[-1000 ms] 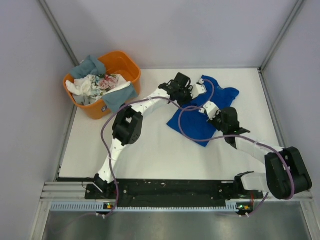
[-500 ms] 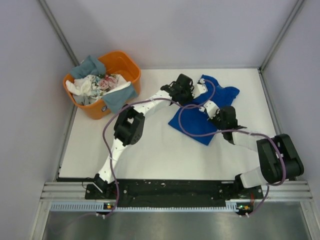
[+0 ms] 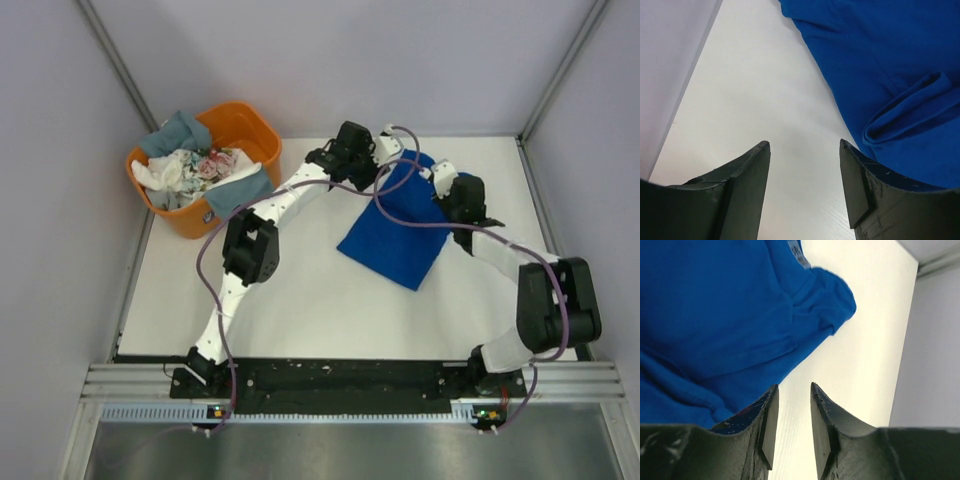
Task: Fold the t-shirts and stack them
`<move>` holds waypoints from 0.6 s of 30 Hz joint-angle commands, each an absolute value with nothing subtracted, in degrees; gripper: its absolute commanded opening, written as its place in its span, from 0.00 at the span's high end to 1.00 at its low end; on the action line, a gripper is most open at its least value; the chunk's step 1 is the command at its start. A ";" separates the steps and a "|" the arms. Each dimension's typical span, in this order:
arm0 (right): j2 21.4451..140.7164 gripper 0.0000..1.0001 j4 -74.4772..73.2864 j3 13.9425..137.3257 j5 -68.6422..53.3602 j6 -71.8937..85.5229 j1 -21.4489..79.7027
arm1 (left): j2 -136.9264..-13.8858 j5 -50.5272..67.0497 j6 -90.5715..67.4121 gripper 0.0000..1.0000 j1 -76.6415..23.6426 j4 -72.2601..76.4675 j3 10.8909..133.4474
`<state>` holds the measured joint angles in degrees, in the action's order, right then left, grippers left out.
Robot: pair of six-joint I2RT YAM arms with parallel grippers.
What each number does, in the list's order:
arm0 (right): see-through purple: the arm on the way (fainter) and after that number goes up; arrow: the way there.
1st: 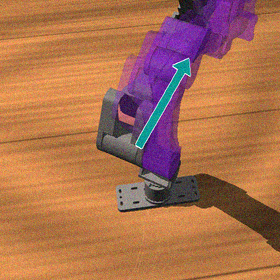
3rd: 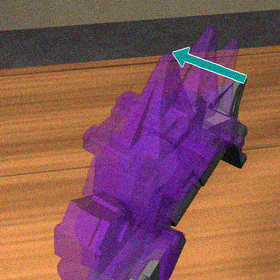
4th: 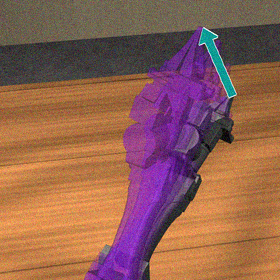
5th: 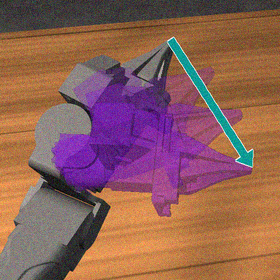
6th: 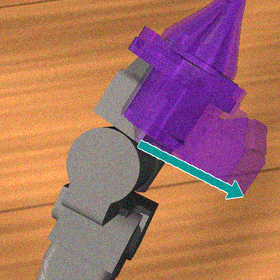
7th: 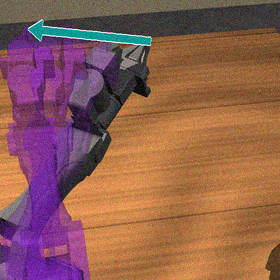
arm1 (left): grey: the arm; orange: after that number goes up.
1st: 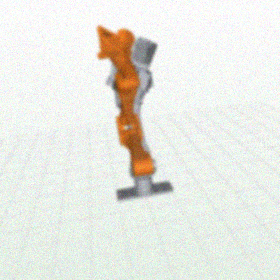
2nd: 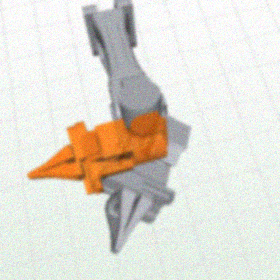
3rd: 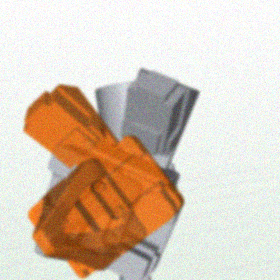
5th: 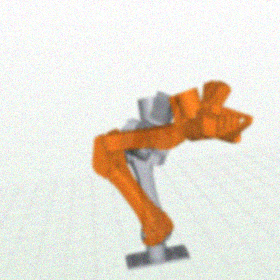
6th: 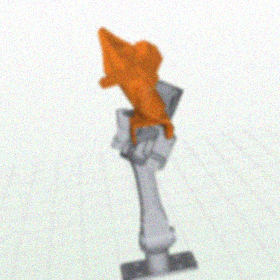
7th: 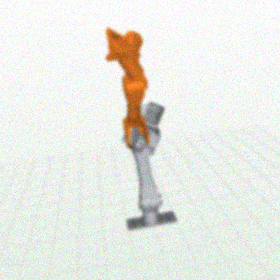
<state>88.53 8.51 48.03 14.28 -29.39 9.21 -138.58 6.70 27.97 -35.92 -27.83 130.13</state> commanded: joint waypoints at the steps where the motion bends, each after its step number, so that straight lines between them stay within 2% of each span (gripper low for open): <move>1: 76.49 0.68 4.83 46.25 -2.59 -27.32 9.31 | -129.30 16.42 31.02 0.38 -35.42 -33.21 129.30; 4: 71.90 0.72 7.02 42.46 -16.23 -33.39 12.29 | -124.73 20.47 31.82 0.39 -34.28 -36.20 126.13; 8: 78.02 1.00 2.22 47.97 -24.95 -34.45 15.46 | -117.62 24.08 32.87 0.37 -32.44 -39.81 118.25; 12: 86.55 1.00 -5.70 55.27 -25.84 -38.40 17.75 | -111.37 21.98 34.63 0.32 -30.33 -43.31 109.79; 18: 95.96 1.00 -8.96 61.42 -23.83 -45.17 19.69 | -106.53 21.26 33.58 0.30 -23.65 -50.45 102.23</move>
